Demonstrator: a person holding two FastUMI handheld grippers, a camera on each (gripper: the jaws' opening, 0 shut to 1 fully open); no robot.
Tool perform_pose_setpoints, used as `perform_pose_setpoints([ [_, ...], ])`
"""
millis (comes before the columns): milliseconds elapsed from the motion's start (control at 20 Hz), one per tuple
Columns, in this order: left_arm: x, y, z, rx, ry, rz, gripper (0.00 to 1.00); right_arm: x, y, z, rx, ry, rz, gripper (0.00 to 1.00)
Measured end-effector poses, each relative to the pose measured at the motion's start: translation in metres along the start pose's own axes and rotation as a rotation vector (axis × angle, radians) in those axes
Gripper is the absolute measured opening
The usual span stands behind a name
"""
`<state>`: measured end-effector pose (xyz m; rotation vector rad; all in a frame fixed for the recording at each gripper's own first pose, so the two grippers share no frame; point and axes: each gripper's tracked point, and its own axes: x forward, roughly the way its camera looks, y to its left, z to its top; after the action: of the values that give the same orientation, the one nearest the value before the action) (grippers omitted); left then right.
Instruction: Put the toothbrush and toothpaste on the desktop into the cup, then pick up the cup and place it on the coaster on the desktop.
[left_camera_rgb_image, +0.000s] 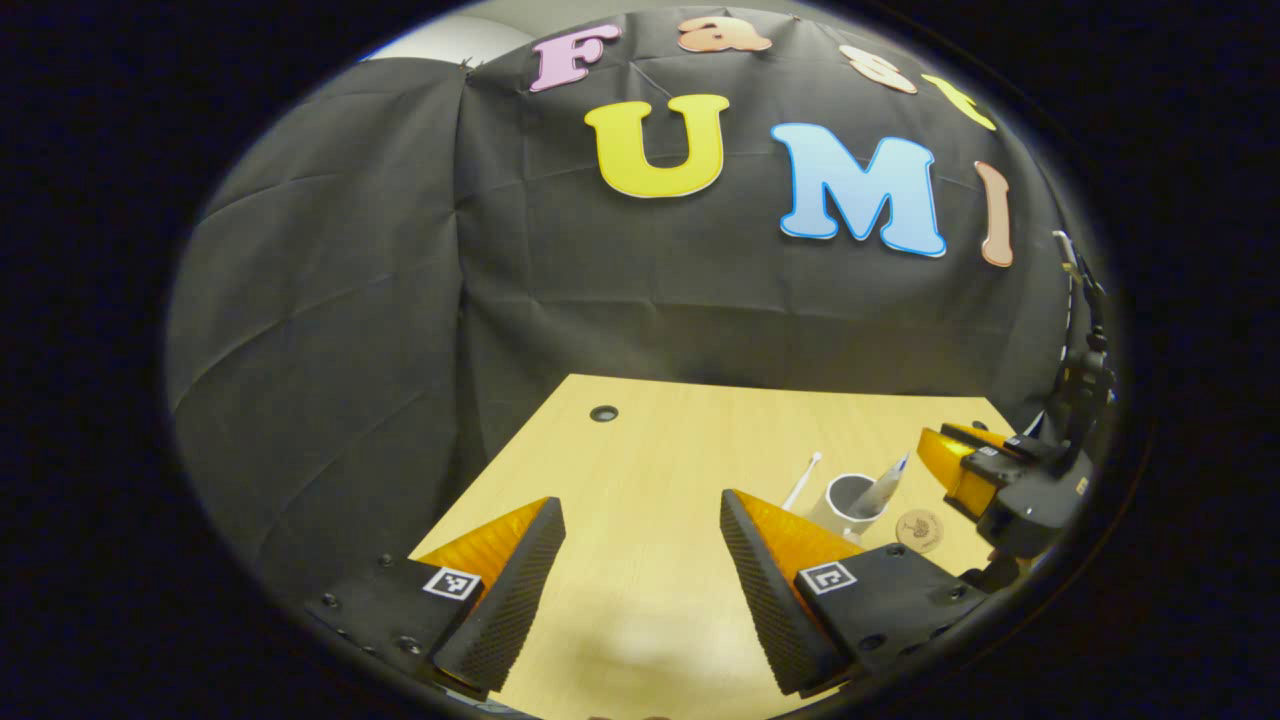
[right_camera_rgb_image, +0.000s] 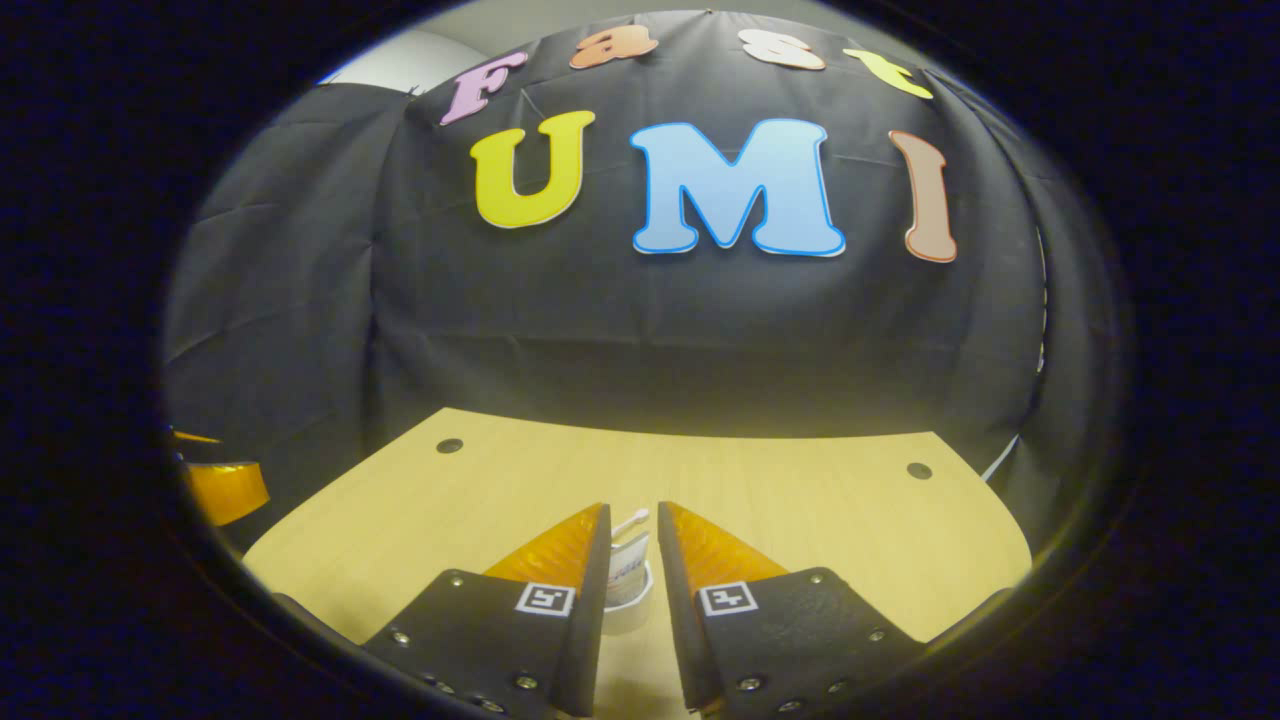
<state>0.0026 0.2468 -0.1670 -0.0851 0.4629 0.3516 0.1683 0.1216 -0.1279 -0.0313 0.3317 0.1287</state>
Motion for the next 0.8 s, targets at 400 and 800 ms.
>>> perform_pose_setpoints([
  [400,-0.007,0.003,-0.004,-0.047,-0.008,0.011,1.00,0.056,0.001,0.017,0.111,0.153,0.084,0.31],
  [800,-0.005,0.033,-0.018,-0.073,0.016,0.068,0.99,0.111,0.061,-0.029,0.101,0.501,0.182,0.31],
])
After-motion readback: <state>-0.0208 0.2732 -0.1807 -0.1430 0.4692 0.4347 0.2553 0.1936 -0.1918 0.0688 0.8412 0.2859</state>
